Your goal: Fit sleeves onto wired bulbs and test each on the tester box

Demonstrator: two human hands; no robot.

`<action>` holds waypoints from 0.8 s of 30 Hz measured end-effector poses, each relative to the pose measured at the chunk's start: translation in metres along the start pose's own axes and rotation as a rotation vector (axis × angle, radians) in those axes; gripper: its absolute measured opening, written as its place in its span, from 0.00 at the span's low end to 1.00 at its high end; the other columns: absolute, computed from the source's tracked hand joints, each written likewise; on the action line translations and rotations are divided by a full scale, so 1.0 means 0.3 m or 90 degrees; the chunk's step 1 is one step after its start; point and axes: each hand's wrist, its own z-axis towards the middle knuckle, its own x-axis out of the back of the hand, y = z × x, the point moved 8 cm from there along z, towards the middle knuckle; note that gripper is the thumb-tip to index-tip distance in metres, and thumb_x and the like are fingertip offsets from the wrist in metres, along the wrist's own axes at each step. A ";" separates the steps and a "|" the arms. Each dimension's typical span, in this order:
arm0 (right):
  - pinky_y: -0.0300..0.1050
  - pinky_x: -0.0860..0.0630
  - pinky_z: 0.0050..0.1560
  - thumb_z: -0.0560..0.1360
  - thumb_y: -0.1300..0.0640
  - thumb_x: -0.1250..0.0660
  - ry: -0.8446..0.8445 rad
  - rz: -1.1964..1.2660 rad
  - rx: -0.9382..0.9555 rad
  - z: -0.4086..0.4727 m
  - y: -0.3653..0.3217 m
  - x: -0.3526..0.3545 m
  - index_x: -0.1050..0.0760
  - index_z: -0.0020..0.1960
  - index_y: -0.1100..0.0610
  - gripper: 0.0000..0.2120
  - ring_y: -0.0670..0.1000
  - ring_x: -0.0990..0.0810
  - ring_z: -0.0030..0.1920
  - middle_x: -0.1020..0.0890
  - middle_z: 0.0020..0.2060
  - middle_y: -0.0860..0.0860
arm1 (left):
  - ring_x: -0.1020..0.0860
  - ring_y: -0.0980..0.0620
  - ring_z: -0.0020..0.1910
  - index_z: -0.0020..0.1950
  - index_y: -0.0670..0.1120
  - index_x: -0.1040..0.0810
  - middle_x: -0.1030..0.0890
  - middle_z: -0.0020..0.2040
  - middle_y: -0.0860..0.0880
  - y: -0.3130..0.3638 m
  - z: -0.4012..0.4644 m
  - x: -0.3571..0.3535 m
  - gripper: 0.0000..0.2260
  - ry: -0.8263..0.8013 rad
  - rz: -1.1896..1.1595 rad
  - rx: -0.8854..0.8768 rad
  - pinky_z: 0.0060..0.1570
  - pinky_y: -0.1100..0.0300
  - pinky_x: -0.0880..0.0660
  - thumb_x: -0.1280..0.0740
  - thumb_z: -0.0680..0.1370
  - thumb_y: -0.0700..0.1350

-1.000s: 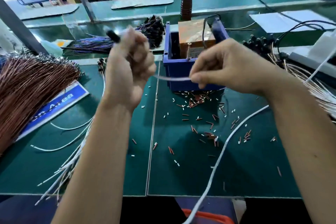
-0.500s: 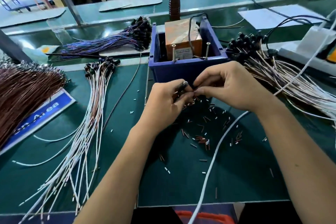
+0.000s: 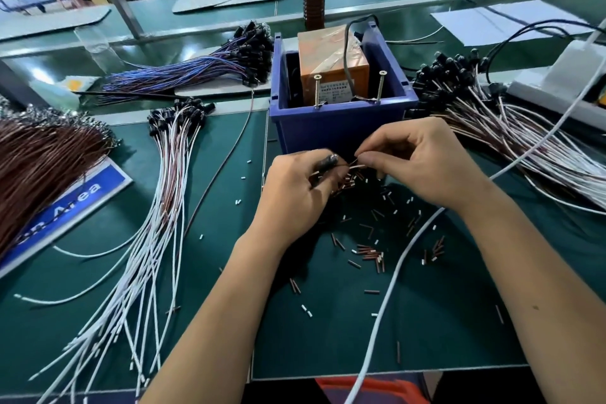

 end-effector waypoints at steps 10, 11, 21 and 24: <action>0.38 0.27 0.26 0.75 0.49 0.24 -0.051 0.172 -0.071 -0.014 0.028 0.056 0.17 0.49 0.54 0.09 0.49 0.26 0.26 0.14 0.37 0.57 | 0.20 0.50 0.36 0.43 0.44 0.17 0.17 0.35 0.48 -0.033 -0.017 0.034 0.06 0.017 -0.110 0.102 0.42 0.58 0.23 0.28 0.79 0.38; 0.38 0.29 0.25 0.74 0.47 0.25 -0.110 0.183 -0.100 -0.023 0.042 0.038 0.18 0.52 0.52 0.11 0.49 0.27 0.26 0.14 0.37 0.58 | 0.20 0.53 0.36 0.43 0.44 0.17 0.17 0.35 0.48 -0.029 -0.017 0.032 0.06 0.023 -0.129 0.101 0.43 0.61 0.25 0.29 0.80 0.38; 0.46 0.22 0.49 0.83 0.55 0.37 -0.252 0.642 0.078 -0.081 -0.039 0.112 0.19 0.66 0.62 0.17 0.54 0.18 0.43 0.16 0.59 0.64 | 0.25 0.63 0.27 0.49 0.40 0.16 0.16 0.38 0.46 -0.020 -0.016 0.046 0.06 0.048 -0.340 0.133 0.32 0.74 0.32 0.32 0.82 0.39; 0.44 0.23 0.50 0.82 0.62 0.38 -0.294 0.752 0.129 -0.082 -0.072 0.086 0.24 0.72 0.64 0.19 0.53 0.18 0.48 0.18 0.65 0.63 | 0.34 0.60 0.25 0.49 0.45 0.15 0.20 0.35 0.51 -0.017 -0.017 0.046 0.07 0.045 -0.418 0.139 0.28 0.68 0.37 0.33 0.82 0.43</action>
